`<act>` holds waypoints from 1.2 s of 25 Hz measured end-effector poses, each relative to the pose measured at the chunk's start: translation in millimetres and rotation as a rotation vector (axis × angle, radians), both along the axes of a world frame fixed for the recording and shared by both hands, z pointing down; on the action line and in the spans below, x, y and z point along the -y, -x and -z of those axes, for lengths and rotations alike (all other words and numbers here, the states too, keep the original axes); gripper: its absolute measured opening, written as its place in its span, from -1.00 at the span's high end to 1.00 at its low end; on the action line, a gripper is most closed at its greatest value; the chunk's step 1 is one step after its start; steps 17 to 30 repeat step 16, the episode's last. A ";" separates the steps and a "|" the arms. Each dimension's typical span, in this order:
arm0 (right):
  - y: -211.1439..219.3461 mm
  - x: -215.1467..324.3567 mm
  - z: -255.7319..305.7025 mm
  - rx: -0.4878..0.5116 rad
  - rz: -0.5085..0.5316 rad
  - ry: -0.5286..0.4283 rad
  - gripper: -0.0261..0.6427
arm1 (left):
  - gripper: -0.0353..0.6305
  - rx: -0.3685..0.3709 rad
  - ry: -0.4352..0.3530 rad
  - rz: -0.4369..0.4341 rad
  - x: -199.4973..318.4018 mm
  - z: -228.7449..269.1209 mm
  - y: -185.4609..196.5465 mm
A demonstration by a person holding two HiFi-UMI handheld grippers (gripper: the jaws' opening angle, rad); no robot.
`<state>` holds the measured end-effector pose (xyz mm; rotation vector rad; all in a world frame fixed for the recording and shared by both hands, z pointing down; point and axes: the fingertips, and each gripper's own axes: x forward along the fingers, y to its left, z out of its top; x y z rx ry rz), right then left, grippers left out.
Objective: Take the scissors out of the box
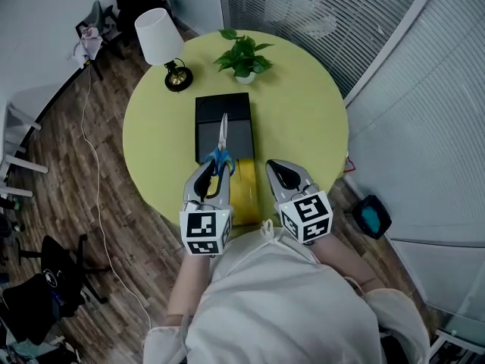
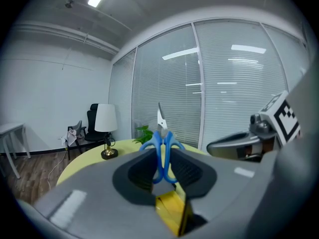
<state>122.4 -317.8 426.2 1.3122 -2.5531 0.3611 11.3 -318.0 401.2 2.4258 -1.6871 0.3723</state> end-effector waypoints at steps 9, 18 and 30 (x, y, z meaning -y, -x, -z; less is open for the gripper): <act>5.4 2.2 -7.4 -0.009 0.007 0.026 0.93 | 0.62 -0.012 0.020 0.000 3.3 -6.0 -0.2; 6.9 7.6 -12.0 -0.016 0.012 0.036 0.92 | 0.62 -0.012 0.034 -0.010 8.1 -12.0 -3.9; 6.9 7.6 -12.0 -0.016 0.012 0.036 0.92 | 0.62 -0.012 0.034 -0.010 8.1 -12.0 -3.9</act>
